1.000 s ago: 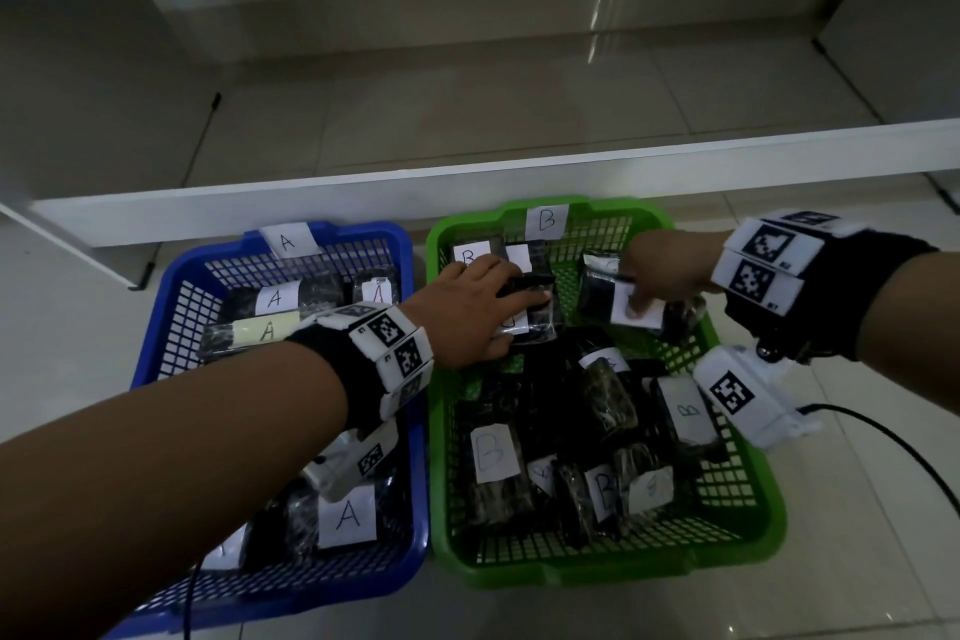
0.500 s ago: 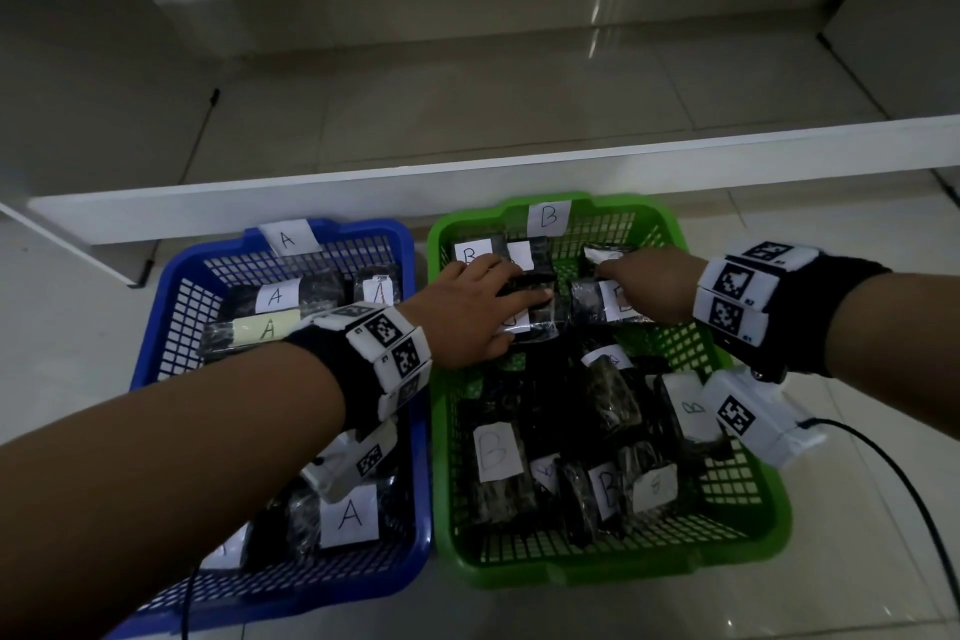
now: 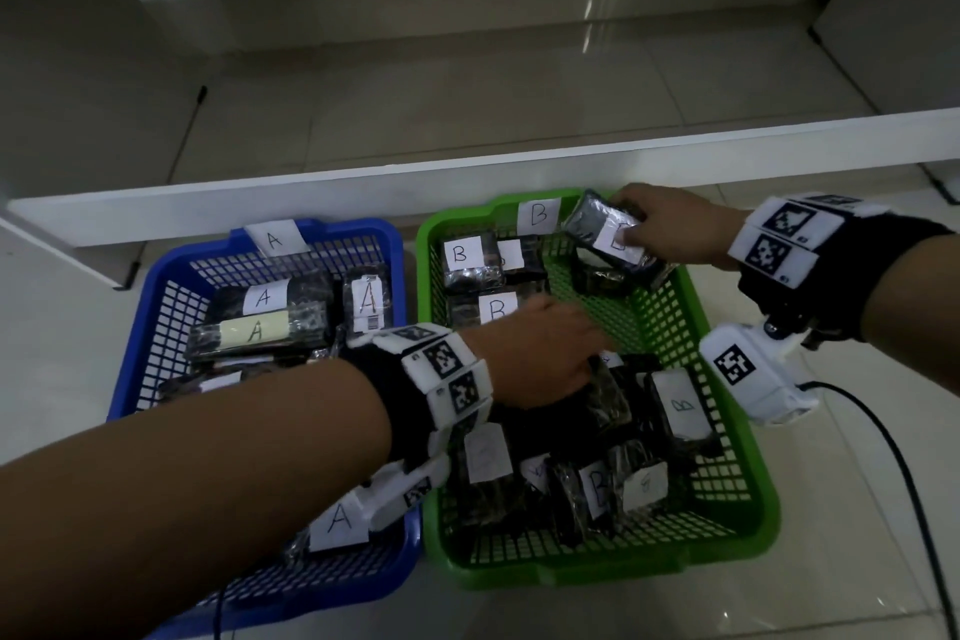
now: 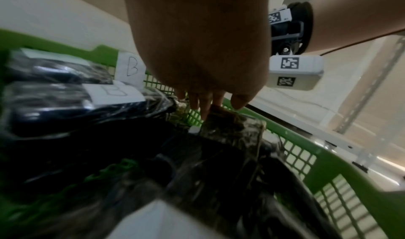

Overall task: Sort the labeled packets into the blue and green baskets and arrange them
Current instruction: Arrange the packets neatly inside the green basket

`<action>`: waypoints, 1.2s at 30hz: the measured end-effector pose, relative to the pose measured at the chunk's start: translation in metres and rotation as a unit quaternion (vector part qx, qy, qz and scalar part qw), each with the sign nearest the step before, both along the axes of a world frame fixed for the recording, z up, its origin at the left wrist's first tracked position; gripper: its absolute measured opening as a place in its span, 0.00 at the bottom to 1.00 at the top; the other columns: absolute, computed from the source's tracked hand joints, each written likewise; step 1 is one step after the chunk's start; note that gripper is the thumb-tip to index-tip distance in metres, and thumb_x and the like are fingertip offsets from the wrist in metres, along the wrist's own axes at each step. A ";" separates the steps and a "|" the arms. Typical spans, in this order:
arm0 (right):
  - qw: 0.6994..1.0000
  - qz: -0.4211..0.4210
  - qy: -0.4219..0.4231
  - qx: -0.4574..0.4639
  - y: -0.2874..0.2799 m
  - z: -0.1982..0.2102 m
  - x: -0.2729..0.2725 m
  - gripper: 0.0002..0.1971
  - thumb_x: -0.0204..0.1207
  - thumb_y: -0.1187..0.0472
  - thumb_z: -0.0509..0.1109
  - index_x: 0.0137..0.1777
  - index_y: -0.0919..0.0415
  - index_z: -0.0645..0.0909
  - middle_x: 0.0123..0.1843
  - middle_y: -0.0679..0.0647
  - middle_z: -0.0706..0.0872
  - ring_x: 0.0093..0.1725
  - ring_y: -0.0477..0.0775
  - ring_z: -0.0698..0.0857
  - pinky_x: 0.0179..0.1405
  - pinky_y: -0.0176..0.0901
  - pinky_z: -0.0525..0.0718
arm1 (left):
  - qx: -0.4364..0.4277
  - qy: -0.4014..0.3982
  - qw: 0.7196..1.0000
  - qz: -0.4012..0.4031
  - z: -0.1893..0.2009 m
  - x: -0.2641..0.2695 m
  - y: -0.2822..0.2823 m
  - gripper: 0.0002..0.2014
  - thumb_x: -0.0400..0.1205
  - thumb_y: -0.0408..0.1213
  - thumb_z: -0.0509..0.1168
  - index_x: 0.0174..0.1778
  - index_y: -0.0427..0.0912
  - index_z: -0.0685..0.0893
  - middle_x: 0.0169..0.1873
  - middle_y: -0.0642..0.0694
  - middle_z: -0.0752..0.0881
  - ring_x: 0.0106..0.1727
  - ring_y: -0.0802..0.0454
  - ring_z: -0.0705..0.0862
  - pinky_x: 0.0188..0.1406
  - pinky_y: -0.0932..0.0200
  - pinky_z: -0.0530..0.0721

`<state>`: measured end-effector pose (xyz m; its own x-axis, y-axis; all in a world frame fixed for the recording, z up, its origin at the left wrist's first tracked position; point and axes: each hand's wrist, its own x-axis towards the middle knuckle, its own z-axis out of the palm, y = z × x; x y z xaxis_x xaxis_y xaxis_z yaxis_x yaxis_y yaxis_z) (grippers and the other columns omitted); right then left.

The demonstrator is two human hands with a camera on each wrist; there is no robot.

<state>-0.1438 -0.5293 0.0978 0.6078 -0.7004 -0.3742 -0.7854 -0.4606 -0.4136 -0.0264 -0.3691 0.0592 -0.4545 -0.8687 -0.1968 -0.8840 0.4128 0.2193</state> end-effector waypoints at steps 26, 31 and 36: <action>0.993 -0.045 -0.013 0.108 0.001 -0.003 -0.016 0.22 0.78 0.65 0.67 0.71 0.55 0.71 0.57 0.62 0.83 0.42 0.61 0.84 0.40 0.51 0.84 | 0.173 -0.074 0.978 0.091 0.029 -0.041 -0.019 0.23 0.83 0.56 0.57 0.65 0.43 0.80 0.60 0.39 0.77 0.66 0.41 0.71 0.68 0.46 0.64; 0.988 0.080 0.113 0.064 0.014 0.006 -0.005 0.21 0.78 0.65 0.65 0.71 0.54 0.76 0.44 0.44 0.78 0.33 0.43 0.74 0.22 0.30 0.70 | 0.230 -0.009 0.971 0.073 0.038 -0.016 0.003 0.29 0.80 0.58 0.61 0.74 0.46 0.71 0.63 0.40 0.73 0.64 0.42 0.73 0.59 0.53 0.74; 0.925 0.231 0.301 -0.018 0.028 -0.015 0.017 0.20 0.80 0.68 0.57 0.72 0.62 0.77 0.70 0.58 0.81 0.64 0.56 0.82 0.24 0.32 0.65 | 0.236 0.018 0.968 0.078 0.039 -0.014 0.021 0.31 0.82 0.53 0.62 0.78 0.46 0.62 0.67 0.40 0.70 0.64 0.42 0.75 0.56 0.54 0.74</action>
<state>-0.1264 -0.5017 0.0823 0.5337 -0.4364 -0.7244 -0.5846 -0.8093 0.0569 -0.0401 -0.3482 0.0979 -0.3387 -0.7446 -0.5752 -0.9159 0.1208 0.3829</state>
